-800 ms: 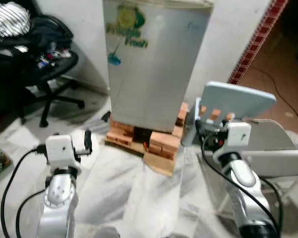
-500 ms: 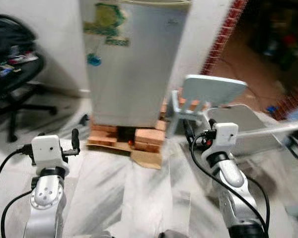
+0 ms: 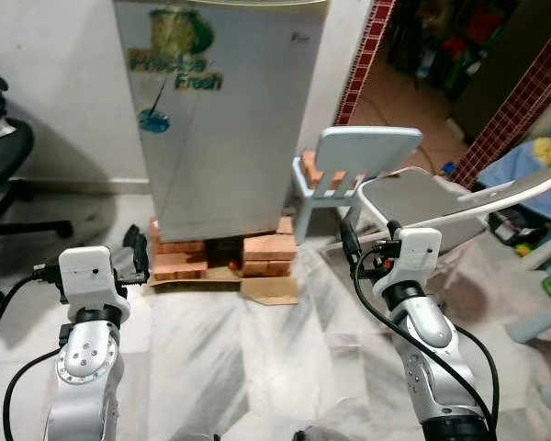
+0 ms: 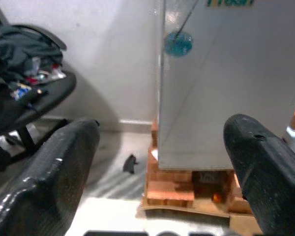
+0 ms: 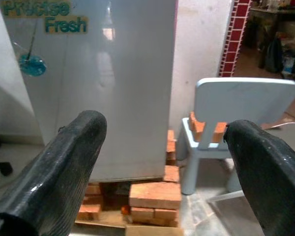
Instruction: Restocking fridge
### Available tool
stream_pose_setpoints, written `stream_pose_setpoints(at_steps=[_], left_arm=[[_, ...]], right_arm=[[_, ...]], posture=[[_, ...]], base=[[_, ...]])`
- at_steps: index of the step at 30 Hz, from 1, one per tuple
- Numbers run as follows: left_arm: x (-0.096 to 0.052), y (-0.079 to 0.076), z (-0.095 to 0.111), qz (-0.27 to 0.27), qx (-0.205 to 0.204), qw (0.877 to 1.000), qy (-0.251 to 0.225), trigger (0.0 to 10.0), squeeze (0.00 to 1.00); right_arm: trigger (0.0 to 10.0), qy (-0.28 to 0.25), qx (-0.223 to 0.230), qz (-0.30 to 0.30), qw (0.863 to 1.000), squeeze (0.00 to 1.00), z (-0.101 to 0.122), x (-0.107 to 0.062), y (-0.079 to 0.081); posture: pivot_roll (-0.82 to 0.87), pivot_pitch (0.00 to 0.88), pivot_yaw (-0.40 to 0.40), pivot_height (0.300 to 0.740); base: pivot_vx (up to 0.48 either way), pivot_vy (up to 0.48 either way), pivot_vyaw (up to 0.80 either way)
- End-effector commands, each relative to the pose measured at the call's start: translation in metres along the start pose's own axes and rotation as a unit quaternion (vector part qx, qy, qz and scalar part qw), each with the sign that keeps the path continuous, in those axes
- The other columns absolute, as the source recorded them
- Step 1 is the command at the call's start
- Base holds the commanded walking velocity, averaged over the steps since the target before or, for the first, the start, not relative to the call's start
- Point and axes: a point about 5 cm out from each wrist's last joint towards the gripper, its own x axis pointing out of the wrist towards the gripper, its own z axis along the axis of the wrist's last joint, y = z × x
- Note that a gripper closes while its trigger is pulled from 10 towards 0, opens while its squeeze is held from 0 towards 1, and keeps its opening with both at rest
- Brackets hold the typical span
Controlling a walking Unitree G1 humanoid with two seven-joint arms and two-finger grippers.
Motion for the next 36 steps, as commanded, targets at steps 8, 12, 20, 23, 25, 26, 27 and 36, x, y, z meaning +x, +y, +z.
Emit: stream_pose_setpoints(at_steps=[8,12,20,23,25,26,27,36], left_arm=[[-0.0025,-0.0043,-0.0004,-0.02,0.006,1.0,0.004,10.0,0.0],[-0.0005,-0.0061,0.0018,-0.027,0.017,0.999,-0.004,10.0,0.0],[-0.0006,-0.0064,0.003,-0.031,0.017,0.999,-0.009,10.0,0.0],[-0.0006,-0.0061,0.0029,-0.03,0.015,0.999,-0.008,10.0,0.0],[-0.0006,-0.006,0.0025,-0.029,0.012,0.999,-0.007,10.0,0.0],[-0.0005,-0.0062,0.0024,-0.028,0.01,1.0,-0.006,10.0,0.0],[-0.0003,-0.0063,0.0023,-0.028,0.008,1.0,-0.005,10.0,0.0],[0.0006,-0.0072,0.0023,-0.029,0.005,1.0,-0.004,10.0,0.0]], right_arm=[[10.0,0.0,0.001,-0.004,1.0,0.0,0.0008,-0.0031,-0.0045],[10.0,-0.003,0.005,-0.005,1.0,0.0,0.0015,-0.0034,-0.0039],[10.0,-0.005,0.007,-0.004,1.0,0.0,0.0023,-0.0032,-0.0032],[10.0,-0.008,0.011,-0.003,1.0,0.0,0.003,-0.0027,-0.0022],[10.0,-0.007,0.009,-0.002,1.0,0.0,0.0028,-0.0026,-0.0018],[10.0,-0.003,0.013,-0.003,1.0,0.0,0.0016,-0.0025,-0.0012],[10.0,-0.002,0.014,-0.003,1.0,0.0,0.0012,-0.0023,-0.0011],[10.0,-0.005,0.011,-0.002,1.0,0.0,0.0021,-0.0006,-0.0014]], posture=[[0.15,0.0,-0.066,0.74],[0.15,0.0,-0.064,0.74],[0.15,0.0,-0.064,0.74],[0.15,0.0,-0.063,0.74],[0.15,0.0,-0.063,0.74],[0.15,0.0,-0.064,0.74],[0.15,0.0,-0.064,0.74],[0.15,0.0,-0.066,0.74]], base=[[0.0,0.48,-0.8],[0.0,0.48,-0.8],[0.0,0.473,-0.66],[0.0,0.439,0.0],[0.0,0.439,0.0],[0.0,0.439,0.0],[0.0,0.442,-0.42],[0.0,0.447,-0.73]])
